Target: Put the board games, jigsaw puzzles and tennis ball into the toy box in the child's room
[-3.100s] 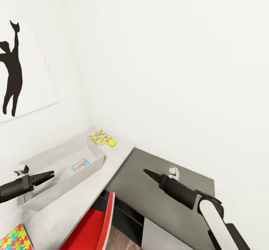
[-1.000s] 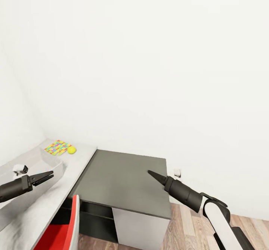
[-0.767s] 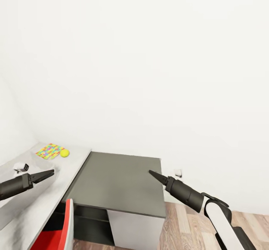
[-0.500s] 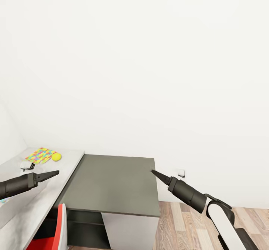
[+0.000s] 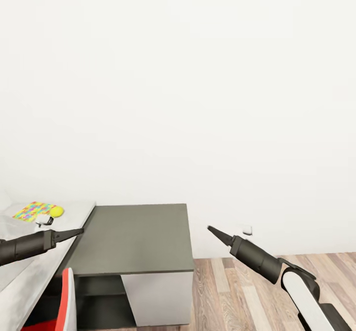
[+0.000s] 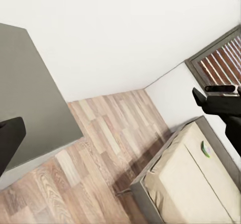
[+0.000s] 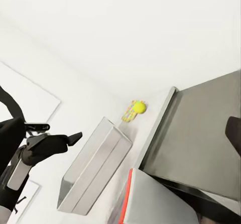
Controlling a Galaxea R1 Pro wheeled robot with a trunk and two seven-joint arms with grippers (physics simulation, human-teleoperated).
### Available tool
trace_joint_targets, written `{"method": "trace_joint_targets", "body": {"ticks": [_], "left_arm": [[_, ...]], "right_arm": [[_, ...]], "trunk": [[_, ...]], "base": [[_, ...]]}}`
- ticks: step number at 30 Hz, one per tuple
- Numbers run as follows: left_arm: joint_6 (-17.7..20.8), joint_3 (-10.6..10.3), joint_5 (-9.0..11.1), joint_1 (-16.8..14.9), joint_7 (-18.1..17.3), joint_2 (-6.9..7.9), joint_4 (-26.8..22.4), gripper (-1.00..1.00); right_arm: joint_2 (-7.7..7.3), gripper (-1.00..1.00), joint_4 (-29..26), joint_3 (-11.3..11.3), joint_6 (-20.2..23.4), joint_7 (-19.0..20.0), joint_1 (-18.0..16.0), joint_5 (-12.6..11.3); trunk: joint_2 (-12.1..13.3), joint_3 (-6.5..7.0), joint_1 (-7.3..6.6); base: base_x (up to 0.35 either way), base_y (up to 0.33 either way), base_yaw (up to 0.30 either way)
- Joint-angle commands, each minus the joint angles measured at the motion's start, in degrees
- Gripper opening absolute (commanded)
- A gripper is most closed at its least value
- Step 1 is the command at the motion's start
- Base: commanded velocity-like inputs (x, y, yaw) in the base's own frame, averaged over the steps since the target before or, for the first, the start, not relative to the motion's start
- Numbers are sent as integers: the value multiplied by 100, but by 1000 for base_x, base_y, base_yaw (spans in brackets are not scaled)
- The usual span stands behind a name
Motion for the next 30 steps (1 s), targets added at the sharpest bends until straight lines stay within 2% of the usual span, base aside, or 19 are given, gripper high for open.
{"method": "trace_joint_targets", "body": {"ticks": [1,7,10,18,30], "left_arm": [[62,-16,-7,-3,-25,0,-2,100],[68,-294,-8,-8,-25,-2,-10,100],[70,-335,-8,-9,-25,-4,-11,100],[82,-369,-50,-17,-25,-14,-10,100],[27,-367,-47,-20,-25,-25,-12,100]], "right_arm": [[-5,100,7,-3,27,0,-8,-38],[-14,100,126,-213,17,95,-2,-38],[-15,100,204,-298,16,190,19,-40],[-15,100,445,-757,21,553,127,-38],[-15,100,562,-885,20,672,148,-38]], "trunk": [[-13,-7,3],[-13,32,3],[-13,51,3],[-13,102,3],[-13,179,3]], "base": [[-70,-15,-230],[-25,-5,-230],[-6,-1,-229],[-130,-131,-229],[-166,-173,-228]]}}
